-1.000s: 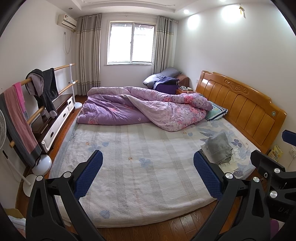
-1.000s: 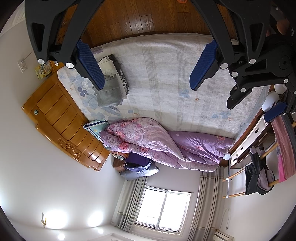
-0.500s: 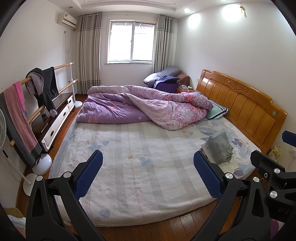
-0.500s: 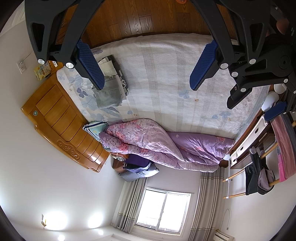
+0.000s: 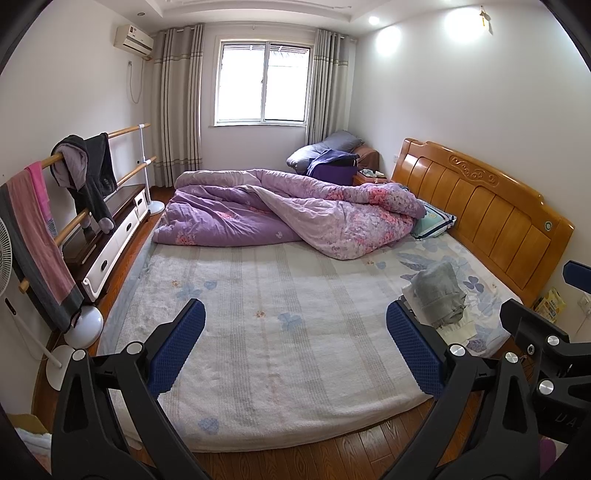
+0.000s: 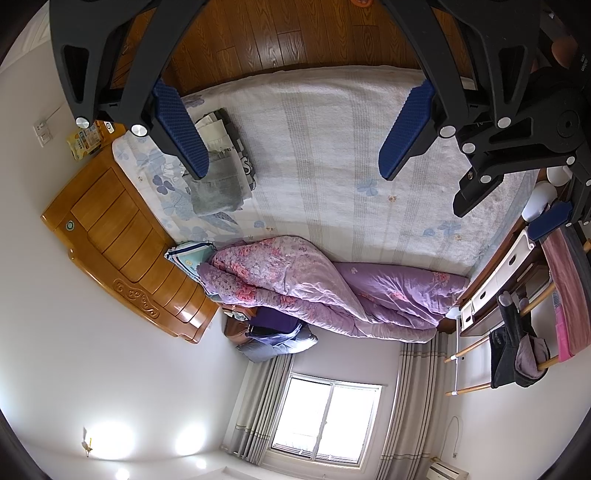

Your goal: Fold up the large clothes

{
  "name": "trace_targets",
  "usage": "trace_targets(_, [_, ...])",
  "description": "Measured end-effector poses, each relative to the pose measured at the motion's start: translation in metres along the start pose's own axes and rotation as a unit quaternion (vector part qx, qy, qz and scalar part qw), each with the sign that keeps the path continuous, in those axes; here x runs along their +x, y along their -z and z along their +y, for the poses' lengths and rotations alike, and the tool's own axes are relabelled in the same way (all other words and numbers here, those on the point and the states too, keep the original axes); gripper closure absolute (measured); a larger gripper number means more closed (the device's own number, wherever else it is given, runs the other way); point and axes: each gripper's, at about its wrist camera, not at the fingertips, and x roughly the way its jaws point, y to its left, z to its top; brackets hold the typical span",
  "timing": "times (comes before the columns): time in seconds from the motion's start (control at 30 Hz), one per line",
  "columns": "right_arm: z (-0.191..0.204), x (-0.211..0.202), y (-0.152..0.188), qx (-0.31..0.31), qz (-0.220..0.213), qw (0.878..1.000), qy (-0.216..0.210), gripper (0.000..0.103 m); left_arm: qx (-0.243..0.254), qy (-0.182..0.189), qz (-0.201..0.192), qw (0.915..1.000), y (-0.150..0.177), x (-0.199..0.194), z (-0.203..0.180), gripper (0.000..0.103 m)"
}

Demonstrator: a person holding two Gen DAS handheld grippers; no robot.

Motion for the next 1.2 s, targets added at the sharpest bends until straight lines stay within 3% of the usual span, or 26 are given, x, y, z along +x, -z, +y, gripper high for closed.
trace_targets(1.2, [-0.0041, 0.0048, -0.0040, 0.001, 0.001, 1.000, -0.001, 0.013, 0.002, 0.002, 0.002, 1.0000, -0.0017, 0.0053, 0.0040, 0.004])
